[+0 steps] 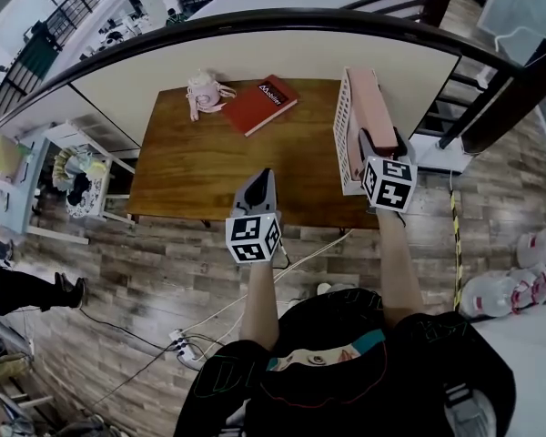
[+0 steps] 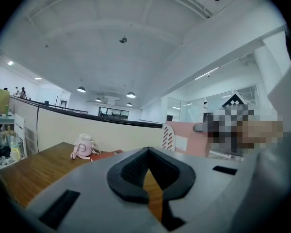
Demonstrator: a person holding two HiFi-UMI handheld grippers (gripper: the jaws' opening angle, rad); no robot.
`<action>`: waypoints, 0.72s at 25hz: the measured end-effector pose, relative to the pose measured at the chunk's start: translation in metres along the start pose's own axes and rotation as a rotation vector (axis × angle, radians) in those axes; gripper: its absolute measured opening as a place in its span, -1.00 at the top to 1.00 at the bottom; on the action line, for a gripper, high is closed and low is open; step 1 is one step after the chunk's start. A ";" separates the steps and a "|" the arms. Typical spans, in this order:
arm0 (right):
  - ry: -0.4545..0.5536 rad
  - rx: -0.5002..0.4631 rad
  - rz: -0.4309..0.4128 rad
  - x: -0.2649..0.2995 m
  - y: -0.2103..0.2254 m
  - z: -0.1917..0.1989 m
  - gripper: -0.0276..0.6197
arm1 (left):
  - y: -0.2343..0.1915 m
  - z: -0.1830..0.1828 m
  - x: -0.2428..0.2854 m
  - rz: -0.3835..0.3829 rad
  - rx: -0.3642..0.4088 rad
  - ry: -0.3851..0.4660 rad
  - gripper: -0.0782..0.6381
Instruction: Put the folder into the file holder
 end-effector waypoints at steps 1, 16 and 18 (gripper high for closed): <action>0.013 -0.010 -0.005 -0.002 -0.002 -0.004 0.00 | 0.000 0.000 -0.001 -0.001 -0.001 0.001 0.79; 0.265 -0.077 -0.201 -0.045 -0.049 -0.052 0.43 | -0.005 0.005 -0.011 -0.023 -0.009 0.004 0.79; 0.266 -0.060 -0.241 -0.046 -0.057 -0.050 0.63 | -0.007 0.003 -0.014 -0.034 -0.002 0.006 0.79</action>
Point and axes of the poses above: the fingertips, and each gripper's own axes: x forward along the fingers, y to its right, z out of its underside, the point moved 5 cm from there along -x, backward along the fingers, and after that the axes turned 15 degrees about x, right-handed, at the moved point
